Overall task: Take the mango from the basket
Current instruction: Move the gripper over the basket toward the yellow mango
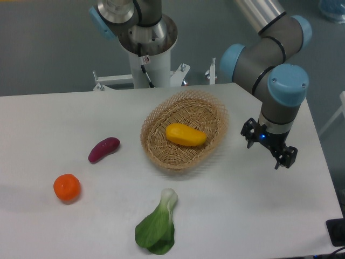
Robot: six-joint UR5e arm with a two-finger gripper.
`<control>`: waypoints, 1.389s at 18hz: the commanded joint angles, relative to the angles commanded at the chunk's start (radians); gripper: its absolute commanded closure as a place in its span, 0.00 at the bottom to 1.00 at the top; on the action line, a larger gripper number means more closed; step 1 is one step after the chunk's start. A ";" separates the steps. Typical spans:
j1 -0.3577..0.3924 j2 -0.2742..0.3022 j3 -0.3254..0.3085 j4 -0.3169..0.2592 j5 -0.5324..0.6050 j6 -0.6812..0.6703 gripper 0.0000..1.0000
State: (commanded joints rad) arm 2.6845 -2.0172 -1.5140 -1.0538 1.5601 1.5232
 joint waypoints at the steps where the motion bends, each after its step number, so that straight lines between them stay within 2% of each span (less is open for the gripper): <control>1: 0.000 0.000 0.000 0.000 0.000 0.000 0.00; 8: -0.002 0.000 -0.003 -0.003 0.000 -0.008 0.00; 15: -0.023 0.023 -0.046 -0.011 -0.008 -0.028 0.00; 25: -0.075 0.071 -0.169 0.008 -0.009 -0.020 0.00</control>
State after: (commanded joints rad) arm 2.6093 -1.9467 -1.6827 -1.0462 1.5508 1.5032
